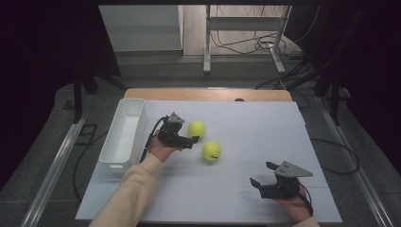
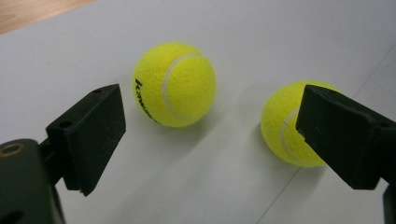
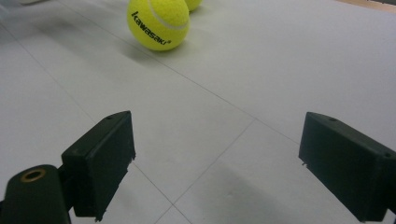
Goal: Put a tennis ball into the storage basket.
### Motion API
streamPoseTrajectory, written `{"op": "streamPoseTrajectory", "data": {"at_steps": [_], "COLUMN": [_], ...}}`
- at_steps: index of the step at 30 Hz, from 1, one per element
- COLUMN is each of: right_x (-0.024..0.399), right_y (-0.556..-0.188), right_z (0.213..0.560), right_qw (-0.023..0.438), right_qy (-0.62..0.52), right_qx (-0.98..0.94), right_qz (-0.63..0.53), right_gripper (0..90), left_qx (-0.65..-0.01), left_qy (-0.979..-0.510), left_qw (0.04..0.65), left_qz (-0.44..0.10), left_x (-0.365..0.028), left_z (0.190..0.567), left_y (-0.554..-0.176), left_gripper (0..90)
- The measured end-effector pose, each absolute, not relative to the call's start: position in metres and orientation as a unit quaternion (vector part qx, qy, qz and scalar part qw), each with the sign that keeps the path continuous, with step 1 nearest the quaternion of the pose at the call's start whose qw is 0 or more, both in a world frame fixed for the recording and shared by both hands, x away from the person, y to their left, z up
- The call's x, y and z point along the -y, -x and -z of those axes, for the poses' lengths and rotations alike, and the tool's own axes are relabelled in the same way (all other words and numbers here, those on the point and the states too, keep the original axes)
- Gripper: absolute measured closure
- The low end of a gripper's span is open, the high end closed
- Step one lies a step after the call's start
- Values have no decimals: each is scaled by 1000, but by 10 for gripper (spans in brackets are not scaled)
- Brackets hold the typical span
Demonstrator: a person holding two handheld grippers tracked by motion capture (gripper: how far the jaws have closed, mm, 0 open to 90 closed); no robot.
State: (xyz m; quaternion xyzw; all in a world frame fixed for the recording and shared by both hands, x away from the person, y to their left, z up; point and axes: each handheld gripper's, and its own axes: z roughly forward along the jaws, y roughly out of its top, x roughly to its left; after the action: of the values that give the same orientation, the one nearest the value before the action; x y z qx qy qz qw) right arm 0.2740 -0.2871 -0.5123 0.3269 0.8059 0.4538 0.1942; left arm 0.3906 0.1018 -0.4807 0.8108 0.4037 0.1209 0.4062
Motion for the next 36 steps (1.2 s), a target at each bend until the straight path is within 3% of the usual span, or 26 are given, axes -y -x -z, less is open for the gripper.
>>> {"op": "streamPoseTrajectory", "data": {"at_steps": [36], "right_x": [287], "right_y": [-275], "right_z": [513], "right_qw": [194], "right_qy": [-326], "right_qx": [-808], "right_qz": [-451], "right_gripper": [108], "left_qx": [-429], "left_qy": [-821], "left_qw": [360], "left_qz": [-113], "left_x": [-78], "left_z": [507], "left_y": [-443], "left_gripper": [87]}}
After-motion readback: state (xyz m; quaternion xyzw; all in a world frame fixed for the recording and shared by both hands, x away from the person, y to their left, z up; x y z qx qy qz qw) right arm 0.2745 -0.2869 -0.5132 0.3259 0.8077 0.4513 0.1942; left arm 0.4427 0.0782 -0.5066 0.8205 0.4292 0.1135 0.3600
